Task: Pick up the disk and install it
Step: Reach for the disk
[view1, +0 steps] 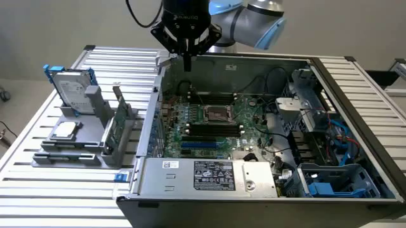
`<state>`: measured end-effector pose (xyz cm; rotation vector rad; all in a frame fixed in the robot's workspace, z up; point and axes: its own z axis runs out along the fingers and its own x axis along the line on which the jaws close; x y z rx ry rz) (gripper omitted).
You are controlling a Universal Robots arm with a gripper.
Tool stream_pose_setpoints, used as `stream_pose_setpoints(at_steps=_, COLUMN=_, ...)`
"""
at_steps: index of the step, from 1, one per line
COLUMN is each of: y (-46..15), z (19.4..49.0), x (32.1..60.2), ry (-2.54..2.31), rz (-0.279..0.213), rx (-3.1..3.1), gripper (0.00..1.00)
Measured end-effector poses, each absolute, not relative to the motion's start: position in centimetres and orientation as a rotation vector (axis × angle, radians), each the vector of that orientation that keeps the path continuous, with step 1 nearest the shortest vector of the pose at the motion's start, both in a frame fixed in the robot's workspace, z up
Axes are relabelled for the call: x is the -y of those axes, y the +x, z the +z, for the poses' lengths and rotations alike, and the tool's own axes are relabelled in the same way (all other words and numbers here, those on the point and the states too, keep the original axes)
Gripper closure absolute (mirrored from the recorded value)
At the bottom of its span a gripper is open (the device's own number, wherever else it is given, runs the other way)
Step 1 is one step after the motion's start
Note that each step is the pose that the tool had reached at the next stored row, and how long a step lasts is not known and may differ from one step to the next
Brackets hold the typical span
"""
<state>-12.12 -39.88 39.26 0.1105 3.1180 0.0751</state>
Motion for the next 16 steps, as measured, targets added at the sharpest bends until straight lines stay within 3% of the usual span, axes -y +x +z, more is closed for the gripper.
stream_pose_setpoints(at_steps=16, y=-14.7, z=39.2, x=39.4, ry=0.110, rz=0.074, rx=-3.118, gripper=0.89)
